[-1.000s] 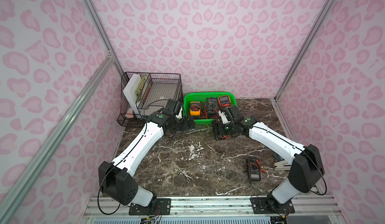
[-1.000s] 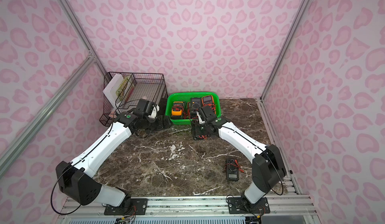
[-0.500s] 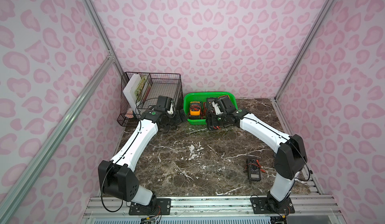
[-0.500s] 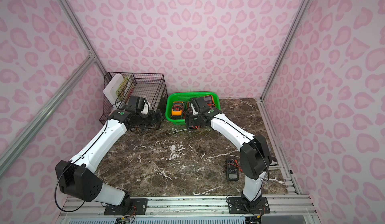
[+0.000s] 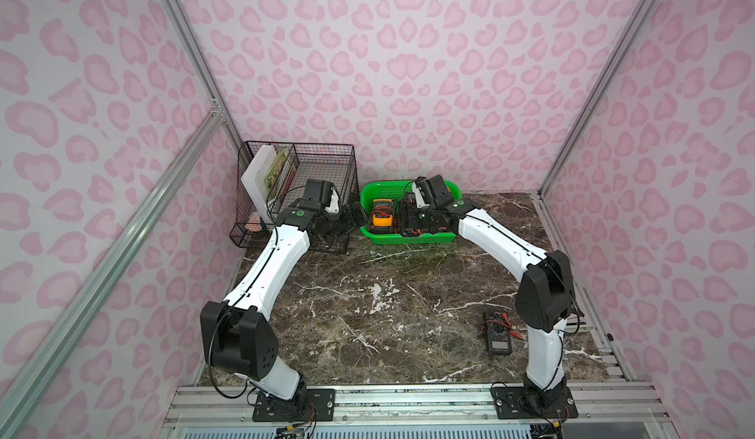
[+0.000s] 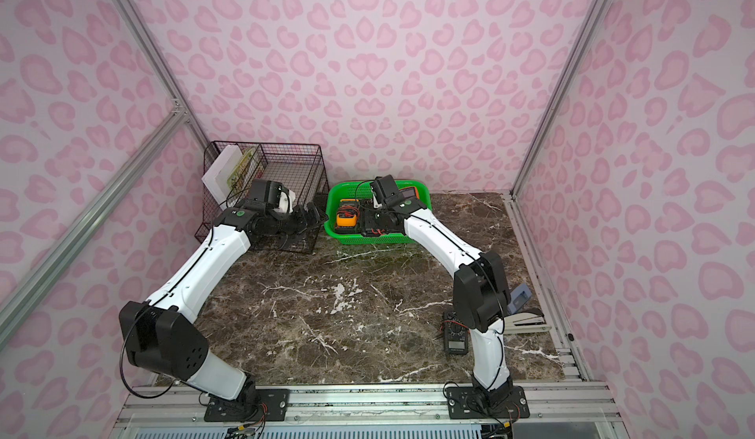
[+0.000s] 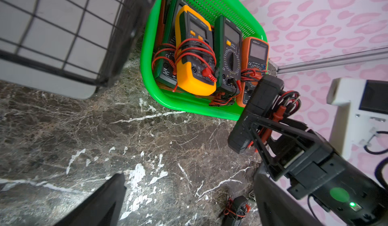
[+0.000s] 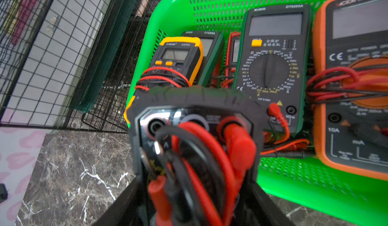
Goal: Put the multimeter into the basket
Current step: Place the multimeter in the basket.
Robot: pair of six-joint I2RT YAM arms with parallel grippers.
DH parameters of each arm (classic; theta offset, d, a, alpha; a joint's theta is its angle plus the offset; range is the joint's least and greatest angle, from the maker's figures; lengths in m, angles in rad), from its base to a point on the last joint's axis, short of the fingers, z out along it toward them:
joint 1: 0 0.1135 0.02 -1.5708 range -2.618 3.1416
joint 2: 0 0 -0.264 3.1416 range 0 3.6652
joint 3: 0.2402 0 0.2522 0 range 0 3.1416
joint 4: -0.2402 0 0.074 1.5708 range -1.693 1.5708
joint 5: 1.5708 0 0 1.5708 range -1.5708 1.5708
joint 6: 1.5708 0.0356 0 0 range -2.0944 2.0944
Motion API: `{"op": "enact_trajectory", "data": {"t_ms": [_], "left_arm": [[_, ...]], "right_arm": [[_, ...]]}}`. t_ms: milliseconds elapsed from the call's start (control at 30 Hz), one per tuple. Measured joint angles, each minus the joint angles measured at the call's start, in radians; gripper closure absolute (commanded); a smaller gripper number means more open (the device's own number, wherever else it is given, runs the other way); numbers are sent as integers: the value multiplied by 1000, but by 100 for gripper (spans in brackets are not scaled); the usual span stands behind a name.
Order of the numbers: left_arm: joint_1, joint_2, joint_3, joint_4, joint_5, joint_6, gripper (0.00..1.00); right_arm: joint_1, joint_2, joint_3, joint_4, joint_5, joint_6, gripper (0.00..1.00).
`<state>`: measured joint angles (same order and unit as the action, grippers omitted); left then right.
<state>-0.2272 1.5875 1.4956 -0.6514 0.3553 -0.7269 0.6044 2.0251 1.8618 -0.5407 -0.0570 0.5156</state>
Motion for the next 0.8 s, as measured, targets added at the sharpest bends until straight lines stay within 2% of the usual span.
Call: {"op": "enact_trajectory", "data": {"t_ms": [367,667,800], "left_arm": [[3,47,29,30,49,0,1],[3,61,34,30,62,0,1],[3,68,34,31,68,0,1]], "right_arm": [[-51,156,216,-32,3,-27,47],[-50,307,412,-80,-3,-46,45],[-51,344,443,-93,0,-48,44]]}}
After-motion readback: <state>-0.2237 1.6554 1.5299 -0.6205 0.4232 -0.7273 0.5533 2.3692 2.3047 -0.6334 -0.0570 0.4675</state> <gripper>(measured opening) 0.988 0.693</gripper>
